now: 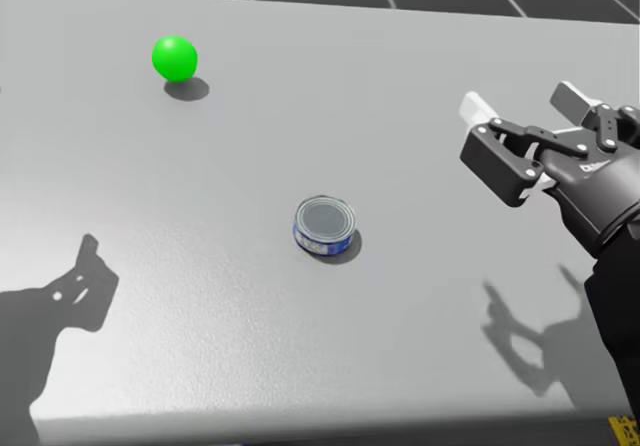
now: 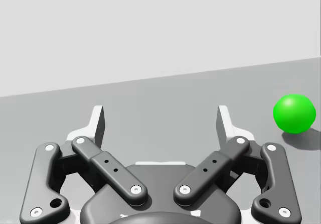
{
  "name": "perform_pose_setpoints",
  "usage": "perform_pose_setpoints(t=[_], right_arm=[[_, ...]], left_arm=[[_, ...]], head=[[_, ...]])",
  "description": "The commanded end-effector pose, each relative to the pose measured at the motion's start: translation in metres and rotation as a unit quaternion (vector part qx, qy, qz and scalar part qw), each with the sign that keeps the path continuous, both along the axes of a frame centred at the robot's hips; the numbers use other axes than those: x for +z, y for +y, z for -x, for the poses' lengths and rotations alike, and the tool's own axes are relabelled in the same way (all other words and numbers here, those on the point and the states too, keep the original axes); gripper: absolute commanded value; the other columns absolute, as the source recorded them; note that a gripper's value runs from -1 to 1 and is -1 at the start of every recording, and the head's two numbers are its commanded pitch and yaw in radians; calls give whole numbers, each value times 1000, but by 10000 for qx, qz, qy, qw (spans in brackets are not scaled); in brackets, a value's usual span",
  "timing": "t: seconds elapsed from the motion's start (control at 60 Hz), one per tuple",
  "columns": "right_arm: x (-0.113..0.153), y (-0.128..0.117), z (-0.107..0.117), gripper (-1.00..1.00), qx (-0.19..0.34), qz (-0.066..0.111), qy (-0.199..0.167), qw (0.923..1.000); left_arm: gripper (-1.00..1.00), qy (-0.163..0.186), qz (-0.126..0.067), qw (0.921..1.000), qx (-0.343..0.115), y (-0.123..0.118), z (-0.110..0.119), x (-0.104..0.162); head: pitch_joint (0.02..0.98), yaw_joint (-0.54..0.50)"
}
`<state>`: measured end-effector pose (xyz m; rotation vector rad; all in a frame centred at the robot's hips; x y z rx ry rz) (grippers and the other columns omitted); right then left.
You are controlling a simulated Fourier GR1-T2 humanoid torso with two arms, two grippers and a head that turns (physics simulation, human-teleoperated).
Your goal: Watch the red light. When it turns green, pick up the object.
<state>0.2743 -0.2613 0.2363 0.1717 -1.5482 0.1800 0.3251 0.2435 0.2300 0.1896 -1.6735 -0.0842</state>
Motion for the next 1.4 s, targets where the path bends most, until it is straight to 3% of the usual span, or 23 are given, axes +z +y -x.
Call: perform_pose_setpoints(t=[0.017,0.15,0.317,0.433,0.667,1.0,1.4], right_arm=[[1,13,12,-1000,724,-33,314,9969],[-6,12,17,-1000,1040,19,545,9931],[-32,19,18,-1000,1451,256,800,9858],[-45,31,18,-1000,1738,273,907,9802],[-64,53,12,-1000,1904,294,1097,9751],[-90,72,-5,-1000,1967,572,1268,9705],[-101,92,-21,-1000,2027,731,1351,9671]], left_arm=[[-1000,17,11,10000,-2,0,0,-1],[-1000,32,8,10000,-4,-1,1,-1],[-1000,36,-9,10000,6,-1,1,-2],[-1000,36,-19,10000,3,-2,2,-2],[-1000,35,-38,10000,8,-1,2,-2],[-1000,30,-56,10000,10,-1,2,-2],[-1000,26,-55,10000,17,-1,2,-2]], head=[[831,-141],[833,-145],[832,-145],[830,-145],[832,-147],[834,-141],[834,-139]])
